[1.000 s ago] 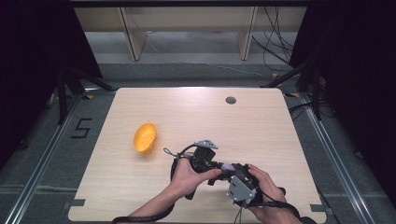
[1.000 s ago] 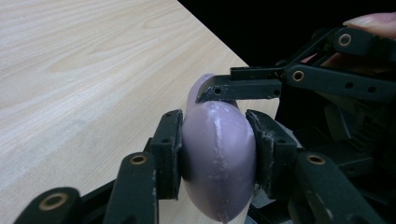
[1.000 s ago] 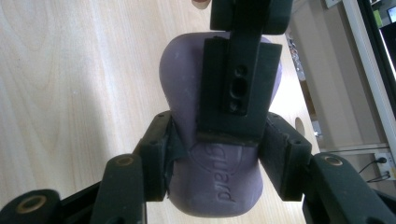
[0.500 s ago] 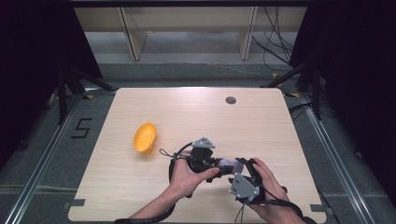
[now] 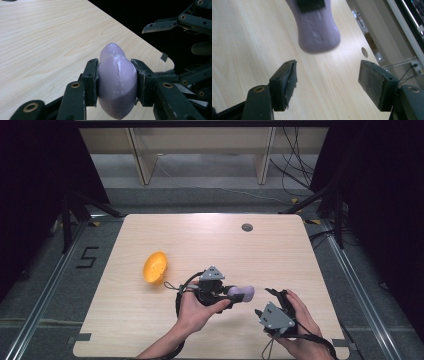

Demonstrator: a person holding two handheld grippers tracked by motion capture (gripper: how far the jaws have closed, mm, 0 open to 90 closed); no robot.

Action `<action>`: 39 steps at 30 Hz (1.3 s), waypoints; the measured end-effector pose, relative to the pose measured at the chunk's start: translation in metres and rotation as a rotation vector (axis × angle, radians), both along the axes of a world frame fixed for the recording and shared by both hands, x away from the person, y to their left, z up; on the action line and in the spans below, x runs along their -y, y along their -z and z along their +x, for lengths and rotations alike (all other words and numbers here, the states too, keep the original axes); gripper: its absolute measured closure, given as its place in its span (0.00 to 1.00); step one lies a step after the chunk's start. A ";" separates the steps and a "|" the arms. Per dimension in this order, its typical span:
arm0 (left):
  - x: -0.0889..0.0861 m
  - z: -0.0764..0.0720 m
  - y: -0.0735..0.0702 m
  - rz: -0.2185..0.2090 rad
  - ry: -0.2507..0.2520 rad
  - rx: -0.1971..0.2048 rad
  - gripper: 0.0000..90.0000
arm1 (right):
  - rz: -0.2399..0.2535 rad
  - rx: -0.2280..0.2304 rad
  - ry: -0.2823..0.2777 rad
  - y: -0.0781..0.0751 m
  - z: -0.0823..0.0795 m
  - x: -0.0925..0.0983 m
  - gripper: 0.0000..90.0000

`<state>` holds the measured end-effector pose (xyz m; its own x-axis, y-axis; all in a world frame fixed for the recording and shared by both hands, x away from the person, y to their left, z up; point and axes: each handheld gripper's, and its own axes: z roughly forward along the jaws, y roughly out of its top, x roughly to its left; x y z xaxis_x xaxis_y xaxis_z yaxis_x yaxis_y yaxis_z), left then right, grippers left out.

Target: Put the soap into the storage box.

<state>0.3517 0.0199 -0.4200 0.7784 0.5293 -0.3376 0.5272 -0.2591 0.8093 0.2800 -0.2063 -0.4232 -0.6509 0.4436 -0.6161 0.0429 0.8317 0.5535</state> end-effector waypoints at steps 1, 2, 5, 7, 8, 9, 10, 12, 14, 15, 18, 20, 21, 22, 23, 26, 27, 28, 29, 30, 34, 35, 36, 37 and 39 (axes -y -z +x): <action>-0.001 -0.001 0.000 0.005 -0.011 0.007 0.65 | 0.008 -0.009 0.011 0.000 0.001 0.003 0.36; -0.002 -0.001 0.000 0.005 -0.016 0.012 0.65 | 0.013 -0.004 0.012 0.000 0.002 0.005 0.37; -0.004 -0.001 0.001 0.011 -0.023 0.025 0.65 | 0.033 -0.036 0.039 0.002 0.004 0.011 0.38; -0.005 -0.002 0.001 0.019 -0.033 0.030 0.65 | 0.042 -0.041 0.049 0.003 0.005 0.013 0.38; -0.006 -0.001 0.001 0.017 -0.031 0.036 0.65 | 0.055 -0.050 0.066 0.004 0.005 0.014 0.38; -0.006 -0.002 0.001 0.021 -0.028 0.036 0.65 | 0.049 -0.045 0.060 0.004 0.006 0.015 0.38; -0.007 -0.002 0.001 0.026 -0.034 0.045 0.65 | 0.057 -0.053 0.070 0.004 0.006 0.016 0.39; -0.007 -0.002 0.001 0.032 -0.048 0.054 0.65 | 0.055 -0.056 0.065 0.004 0.006 0.017 0.39; -0.009 -0.003 0.001 0.033 -0.058 0.060 0.65 | 0.055 -0.058 0.066 0.005 0.008 0.019 0.39; -0.010 -0.003 0.002 0.030 -0.071 0.063 0.65 | 0.064 -0.063 0.078 0.006 0.008 0.020 0.40; -0.012 -0.003 0.002 0.050 -0.092 0.082 0.65 | 0.070 -0.075 0.085 0.006 0.008 0.021 0.40; -0.013 -0.002 0.003 0.048 -0.092 0.074 0.65 | 0.071 -0.081 0.085 0.007 0.008 0.021 0.40; -0.013 -0.002 0.003 0.048 -0.092 0.074 0.65 | 0.073 -0.076 0.088 0.007 0.009 0.021 0.40; -0.014 -0.002 0.004 0.055 -0.094 0.086 0.65 | 0.073 -0.074 0.086 0.007 0.009 0.022 0.40; -0.014 -0.002 0.004 0.055 -0.094 0.086 0.65 | 0.067 -0.075 0.074 0.007 0.010 0.022 0.40; -0.018 -0.002 0.004 0.073 -0.112 0.101 0.65 | 0.067 -0.075 0.072 0.007 0.010 0.023 0.40; -0.020 -0.001 0.004 0.071 -0.112 0.103 0.65 | 0.069 -0.076 0.077 0.007 0.011 0.024 0.40; -0.022 -0.002 0.003 0.074 -0.125 0.107 0.65 | 0.071 -0.082 0.080 0.008 0.011 0.024 0.40; -0.022 -0.001 0.003 0.062 -0.135 0.106 0.65 | 0.074 -0.083 0.083 0.008 0.011 0.024 0.40; -0.024 -0.001 0.003 0.075 -0.138 0.111 0.65 | 0.075 -0.094 0.085 0.008 0.010 0.024 0.40; -0.029 -0.002 0.004 0.089 -0.166 0.119 0.65 | 0.076 -0.089 0.081 0.008 0.011 0.023 0.40; -0.029 -0.002 0.004 0.089 -0.166 0.119 0.65 | 0.078 -0.090 0.083 0.008 0.011 0.023 0.40; -0.032 -0.002 0.004 0.095 -0.183 0.122 0.65 | 0.085 -0.086 0.096 0.008 0.010 0.023 0.40; -0.033 -0.002 0.004 0.095 -0.199 0.123 0.65 | 0.083 -0.088 0.093 0.008 0.011 0.024 0.40; -0.035 -0.001 0.004 0.098 -0.203 0.126 0.65 | 0.084 -0.090 0.093 0.008 0.011 0.024 0.40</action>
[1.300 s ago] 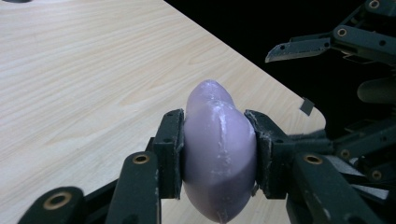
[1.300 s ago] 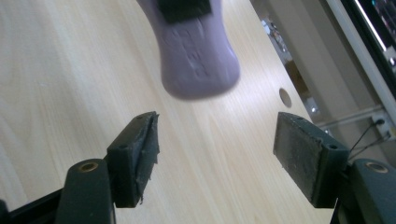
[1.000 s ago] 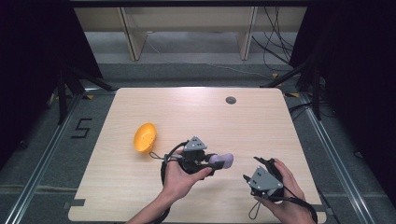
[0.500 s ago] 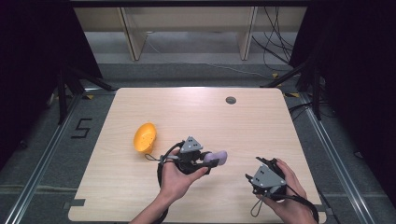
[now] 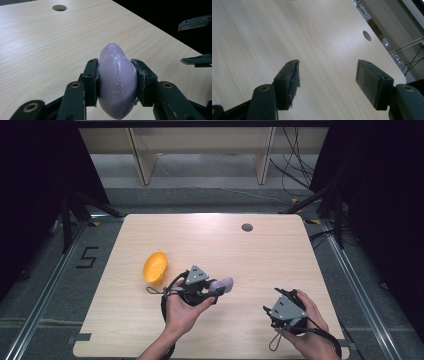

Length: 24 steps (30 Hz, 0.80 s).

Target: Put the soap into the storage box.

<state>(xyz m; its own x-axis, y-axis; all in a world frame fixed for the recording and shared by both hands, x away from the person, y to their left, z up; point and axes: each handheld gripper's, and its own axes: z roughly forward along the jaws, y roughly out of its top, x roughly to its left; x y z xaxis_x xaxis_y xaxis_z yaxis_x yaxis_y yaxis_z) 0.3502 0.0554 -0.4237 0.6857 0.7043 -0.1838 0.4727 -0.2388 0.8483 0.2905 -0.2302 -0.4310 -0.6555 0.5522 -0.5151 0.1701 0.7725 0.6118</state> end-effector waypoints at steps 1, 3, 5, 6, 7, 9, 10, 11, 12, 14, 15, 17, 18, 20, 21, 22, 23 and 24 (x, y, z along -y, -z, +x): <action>-0.003 0.001 -0.001 0.015 -0.025 0.012 0.65 | -0.001 -0.002 -0.001 0.000 0.000 0.000 0.40; -0.005 0.002 -0.003 0.014 -0.060 0.014 0.65 | -0.009 0.012 -0.013 0.000 0.002 0.001 0.40; -0.006 0.003 -0.004 0.010 -0.070 0.020 0.65 | 0.006 -0.001 0.003 0.000 0.001 0.000 0.40; -0.006 0.003 -0.004 0.010 -0.070 0.020 0.65 | 0.004 0.009 0.000 0.000 0.002 0.000 0.40; -0.007 0.004 -0.004 0.012 -0.080 0.027 0.65 | 0.004 0.009 0.000 0.000 0.002 0.000 0.40; -0.008 0.004 -0.004 0.007 -0.107 0.031 0.65 | 0.006 0.007 -0.002 0.000 0.002 0.000 0.40; -0.009 0.004 -0.004 0.009 -0.110 0.036 0.65 | 0.006 0.006 -0.001 0.000 0.001 0.001 0.40; -0.011 0.004 -0.002 0.003 -0.125 0.036 0.65 | 0.004 0.000 -0.001 0.000 0.001 0.001 0.40; -0.013 0.004 -0.001 0.002 -0.135 0.037 0.65 | -0.004 -0.001 -0.013 0.000 0.002 0.001 0.40; -0.015 0.005 0.000 -0.005 -0.151 0.041 0.65 | -0.001 0.002 -0.011 0.000 0.002 0.002 0.40; -0.016 0.004 0.000 -0.011 -0.168 0.039 0.65 | 0.010 -0.002 0.004 0.000 0.002 0.002 0.40; -0.019 0.004 0.000 -0.003 -0.181 0.052 0.65 | 0.013 -0.003 0.009 0.000 0.002 0.002 0.40; -0.021 0.004 0.000 -0.002 -0.189 0.057 0.65 | 0.013 -0.008 0.006 0.000 0.002 0.002 0.40; -0.024 0.004 0.000 -0.012 -0.208 0.063 0.65 | 0.009 -0.005 0.005 0.000 0.002 0.002 0.40; -0.025 0.003 -0.001 -0.009 -0.213 0.073 0.65 | 0.010 -0.005 0.005 0.000 0.002 0.002 0.40; -0.027 0.003 -0.001 -0.006 -0.219 0.080 0.65 | 0.014 -0.001 0.008 0.001 0.003 0.002 0.40; -0.027 0.003 -0.001 -0.006 -0.219 0.080 0.65 | 0.015 -0.004 0.008 0.001 0.002 0.003 0.40; -0.030 0.001 -0.002 0.001 -0.222 0.097 0.65 | 0.014 -0.006 0.005 0.001 0.003 0.002 0.40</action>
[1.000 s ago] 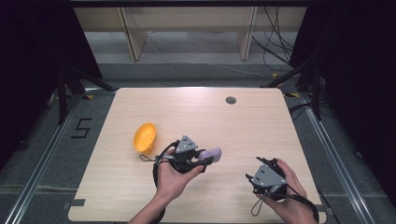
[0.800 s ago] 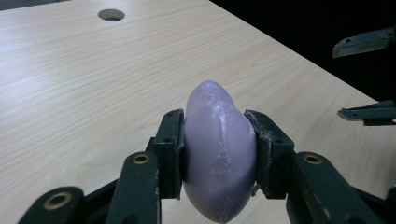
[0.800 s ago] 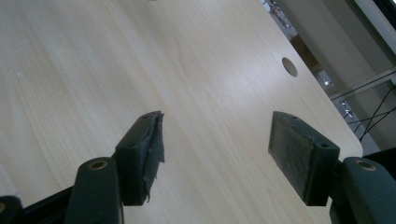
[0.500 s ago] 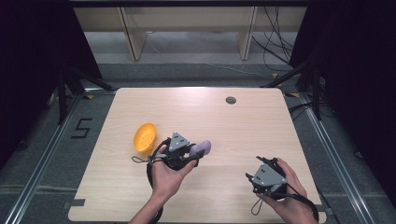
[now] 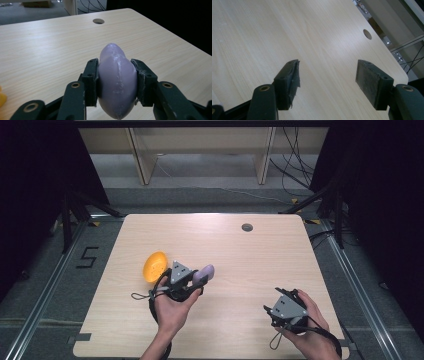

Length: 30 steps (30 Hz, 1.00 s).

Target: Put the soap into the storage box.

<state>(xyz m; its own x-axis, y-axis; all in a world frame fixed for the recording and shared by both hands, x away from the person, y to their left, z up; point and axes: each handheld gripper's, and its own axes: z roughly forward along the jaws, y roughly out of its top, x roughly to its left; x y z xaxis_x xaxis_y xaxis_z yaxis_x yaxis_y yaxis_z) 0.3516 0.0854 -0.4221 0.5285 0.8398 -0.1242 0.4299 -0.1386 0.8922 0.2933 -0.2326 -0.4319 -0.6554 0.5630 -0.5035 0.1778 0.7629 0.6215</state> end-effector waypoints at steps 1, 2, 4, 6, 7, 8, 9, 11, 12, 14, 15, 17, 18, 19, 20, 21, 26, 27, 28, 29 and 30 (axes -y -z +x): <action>0.000 0.000 0.000 0.000 0.000 0.000 0.65 | 0.000 0.000 0.000 0.000 0.000 0.000 0.40; 0.000 -0.002 0.000 -0.008 -0.014 0.000 0.65 | 0.001 -0.001 0.000 0.000 0.000 0.000 0.40; -0.004 -0.006 0.000 -0.001 -0.037 0.020 0.65 | 0.004 -0.006 -0.001 0.000 0.000 0.000 0.40; -0.005 -0.006 0.000 0.000 -0.038 0.025 0.65 | 0.005 -0.007 -0.001 0.000 0.000 0.000 0.40; -0.007 -0.008 0.001 0.006 -0.044 0.026 0.65 | 0.004 -0.003 -0.004 0.000 0.000 0.001 0.40; -0.008 -0.009 0.002 0.000 -0.053 0.024 0.65 | 0.011 -0.007 0.007 0.001 -0.001 0.001 0.40; -0.009 -0.009 0.002 0.002 -0.052 0.029 0.65 | 0.009 -0.008 0.005 0.001 -0.001 0.001 0.40; -0.012 -0.008 0.003 0.002 -0.061 0.029 0.65 | 0.010 -0.007 0.005 0.001 -0.001 0.001 0.40; -0.013 -0.009 0.003 0.004 -0.070 0.028 0.65 | 0.012 -0.006 0.008 0.001 0.000 0.000 0.40; -0.016 -0.009 0.003 0.000 -0.083 0.032 0.65 | 0.007 0.005 -0.001 0.001 0.001 0.001 0.40; -0.018 -0.009 0.003 0.003 -0.093 0.031 0.65 | 0.008 -0.001 0.001 0.001 0.000 0.001 0.40; -0.021 -0.009 0.003 -0.004 -0.105 0.033 0.65 | 0.006 -0.006 -0.006 0.001 0.001 0.001 0.40; -0.021 -0.009 0.003 -0.004 -0.105 0.033 0.65 | 0.005 -0.007 -0.006 0.001 0.001 0.001 0.40; -0.025 -0.009 0.003 -0.006 -0.118 0.038 0.65 | 0.005 -0.006 -0.005 0.001 0.001 0.001 0.40; -0.025 -0.009 0.003 -0.006 -0.118 0.038 0.65 | 0.005 -0.006 -0.005 0.001 0.001 0.001 0.40; -0.029 -0.009 0.002 -0.012 -0.134 0.040 0.65 | 0.004 -0.006 -0.005 0.001 0.001 0.002 0.40; -0.039 -0.008 0.001 -0.017 -0.162 0.047 0.65 | 0.007 -0.011 0.005 0.002 0.002 0.001 0.40; -0.041 -0.008 0.000 -0.017 -0.171 0.048 0.65 | 0.007 -0.010 0.005 0.002 0.002 0.001 0.40; -0.041 -0.008 0.000 -0.017 -0.171 0.048 0.65 | 0.007 -0.010 0.005 0.002 0.002 0.001 0.40; -0.045 -0.008 0.000 -0.021 -0.184 0.052 0.65 | 0.003 -0.011 0.000 0.002 0.003 0.002 0.40; -0.047 -0.007 0.000 -0.028 -0.186 0.053 0.65 | 0.003 -0.013 0.000 0.002 0.003 0.002 0.40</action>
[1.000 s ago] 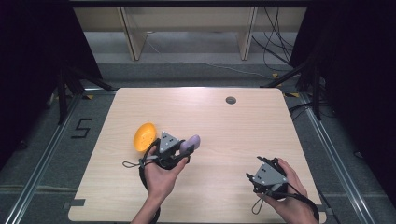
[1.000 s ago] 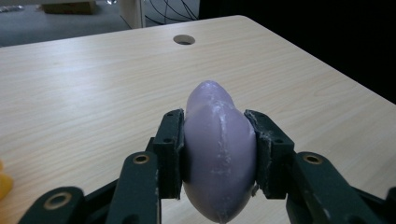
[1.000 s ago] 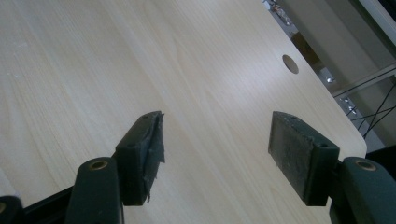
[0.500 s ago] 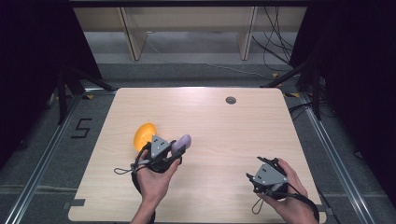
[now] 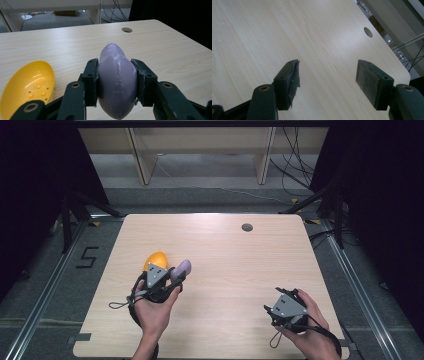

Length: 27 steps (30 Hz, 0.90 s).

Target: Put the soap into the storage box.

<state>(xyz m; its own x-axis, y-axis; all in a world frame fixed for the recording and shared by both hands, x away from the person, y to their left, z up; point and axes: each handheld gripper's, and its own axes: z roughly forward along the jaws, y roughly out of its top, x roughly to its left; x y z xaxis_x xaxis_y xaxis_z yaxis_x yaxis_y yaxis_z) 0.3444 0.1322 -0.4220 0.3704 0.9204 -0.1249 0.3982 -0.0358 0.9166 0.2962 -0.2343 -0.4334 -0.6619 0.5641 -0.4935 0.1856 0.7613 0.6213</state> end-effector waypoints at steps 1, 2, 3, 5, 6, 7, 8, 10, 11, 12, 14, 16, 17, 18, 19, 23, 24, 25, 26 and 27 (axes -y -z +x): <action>-0.002 0.000 0.000 0.004 -0.006 0.001 0.65 | -0.001 0.001 -0.001 0.000 0.000 0.000 0.40; -0.003 0.000 0.000 0.001 -0.012 0.001 0.65 | -0.003 -0.002 -0.004 0.000 0.001 0.000 0.40; -0.005 0.000 0.000 0.004 -0.012 0.003 0.65 | -0.002 -0.006 0.000 0.000 0.000 0.000 0.40; -0.009 0.001 -0.001 0.006 -0.025 0.001 0.65 | -0.001 0.000 0.002 0.000 0.001 0.001 0.40; -0.010 0.001 -0.001 0.002 -0.032 0.004 0.65 | 0.006 -0.008 0.017 0.000 0.000 0.001 0.40; -0.012 0.002 -0.002 0.001 -0.036 0.006 0.65 | 0.005 -0.004 0.017 0.000 0.001 0.001 0.40; -0.012 0.002 -0.002 0.001 -0.036 0.006 0.65 | 0.005 -0.004 0.017 0.000 0.001 0.001 0.40; -0.014 0.003 -0.002 -0.001 -0.045 0.010 0.65 | 0.008 0.000 0.018 0.000 0.001 0.001 0.40; -0.016 0.003 -0.003 0.005 -0.048 0.010 0.65 | 0.002 -0.003 0.007 0.000 0.002 0.002 0.40; -0.017 0.004 -0.004 0.005 -0.050 0.008 0.65 | -0.001 0.003 0.002 0.000 0.003 0.002 0.40; -0.018 0.005 -0.004 0.006 -0.054 0.010 0.65 | 0.000 0.005 -0.001 0.000 0.003 0.002 0.40; -0.021 0.008 -0.006 0.014 -0.072 0.016 0.65 | -0.001 0.005 0.004 0.000 0.003 0.003 0.40; -0.022 0.009 -0.007 0.012 -0.079 0.017 0.65 | 0.008 0.000 0.018 0.000 0.002 0.002 0.40; -0.024 0.010 -0.007 0.009 -0.081 0.021 0.65 | 0.006 -0.002 0.013 0.000 0.003 0.003 0.40; -0.025 0.011 -0.008 0.011 -0.087 0.024 0.65 | -0.002 0.004 -0.001 0.000 0.004 0.003 0.40; -0.032 0.016 -0.009 0.016 -0.125 0.030 0.65 | 0.003 -0.002 0.010 0.000 0.004 0.003 0.40; -0.034 0.017 -0.009 0.018 -0.129 0.031 0.65 | 0.004 -0.003 0.010 0.000 0.004 0.003 0.40; -0.037 0.018 -0.008 0.021 -0.139 0.029 0.65 | 0.005 -0.003 0.010 0.000 0.004 0.003 0.40; -0.039 0.019 -0.008 0.021 -0.147 0.026 0.65 | 0.014 -0.004 0.024 0.001 0.004 0.002 0.40; -0.041 0.021 -0.007 0.018 -0.156 0.026 0.65 | 0.015 -0.011 0.023 0.001 0.003 0.002 0.40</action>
